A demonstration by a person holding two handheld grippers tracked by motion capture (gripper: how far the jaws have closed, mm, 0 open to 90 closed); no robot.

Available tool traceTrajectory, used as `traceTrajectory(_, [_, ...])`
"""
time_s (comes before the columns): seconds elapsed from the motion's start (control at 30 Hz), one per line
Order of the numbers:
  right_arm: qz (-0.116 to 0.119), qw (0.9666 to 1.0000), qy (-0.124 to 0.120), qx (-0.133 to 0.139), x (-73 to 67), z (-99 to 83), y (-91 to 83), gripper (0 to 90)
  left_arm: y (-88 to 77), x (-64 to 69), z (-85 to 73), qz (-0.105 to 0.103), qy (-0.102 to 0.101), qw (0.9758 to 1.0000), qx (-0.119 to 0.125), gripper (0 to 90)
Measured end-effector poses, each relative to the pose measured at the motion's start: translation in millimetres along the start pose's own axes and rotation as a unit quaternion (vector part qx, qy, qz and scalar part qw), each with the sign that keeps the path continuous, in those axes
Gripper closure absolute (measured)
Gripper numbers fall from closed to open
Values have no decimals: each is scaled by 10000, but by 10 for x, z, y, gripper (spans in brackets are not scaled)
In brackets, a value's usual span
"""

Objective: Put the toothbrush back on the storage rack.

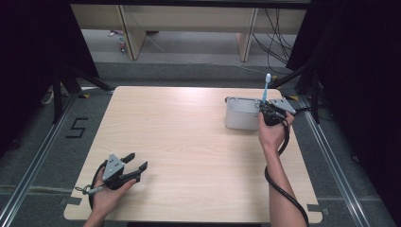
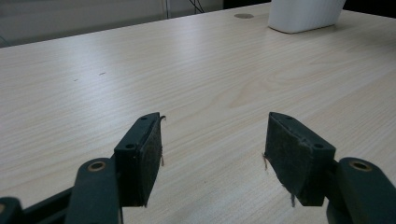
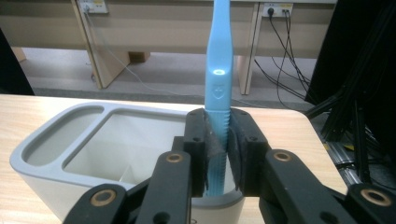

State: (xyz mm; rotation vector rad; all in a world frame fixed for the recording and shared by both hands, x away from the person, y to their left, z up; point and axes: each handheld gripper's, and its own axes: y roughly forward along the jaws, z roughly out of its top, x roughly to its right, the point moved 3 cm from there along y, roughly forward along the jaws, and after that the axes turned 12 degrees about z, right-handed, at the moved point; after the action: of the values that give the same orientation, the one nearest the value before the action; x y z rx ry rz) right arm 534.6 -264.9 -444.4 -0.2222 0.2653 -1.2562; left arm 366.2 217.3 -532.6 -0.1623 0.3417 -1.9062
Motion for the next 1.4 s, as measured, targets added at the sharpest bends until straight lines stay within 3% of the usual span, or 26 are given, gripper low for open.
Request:
traceTrajectory(0.07, [-59,10000,51,-7,-12,-22,0,780,-6,-1,0,16,15,10000,-32,359])
traceTrajectory(0.1, [-38,10000,-43,-70,1,-30,3,780,-7,-1,0,19,15,10000,-38,359])
traceTrajectory(0.17, [-85,9999,110,-73,-30,-53,5,780,-5,3,0,26,20,10000,-35,359])
traceTrajectory(0.2, [-75,9999,-59,-115,-12,-56,5,780,-7,3,0,23,31,10000,-44,359])
traceTrajectory(0.23, [-91,9999,-80,-86,-10,-63,18,780,-8,3,0,22,41,10000,-47,359])
traceTrajectory(0.27, [-113,9999,67,-89,-34,-77,17,780,-9,2,0,25,44,10000,-46,359])
traceTrajectory(0.37, [-85,9999,-46,-133,-21,-89,24,780,-9,1,0,25,21,10000,-37,359])
traceTrajectory(0.47, [-104,9998,42,-160,-25,-101,23,780,-10,2,0,22,47,10000,-43,359])
traceTrajectory(0.5, [-105,9998,-101,-147,0,-104,23,780,-11,4,0,18,54,10000,-50,359])
traceTrajectory(0.73, [-89,9998,5,-166,4,-116,19,777,-11,3,0,17,36,10000,-48,359])
traceTrajectory(0.83, [-65,9998,-127,-166,17,-119,19,771,-13,3,0,14,47,10000,-48,359])
traceTrajectory(1.2, [2,9996,104,-261,-46,-103,-50,624,-11,2,0,15,31,10000,-46,359])
traceTrajectory(1.23, [49,9996,-63,-267,-27,-99,-50,609,-10,2,0,15,29,10000,-46,359])
traceTrajectory(1.33, [82,9996,13,-276,-65,-95,-96,586,-11,5,0,12,42,10000,-51,359])
traceTrajectory(1.4, [189,9993,-133,-287,-65,-88,-129,572,-11,4,0,7,35,10000,-50,360])
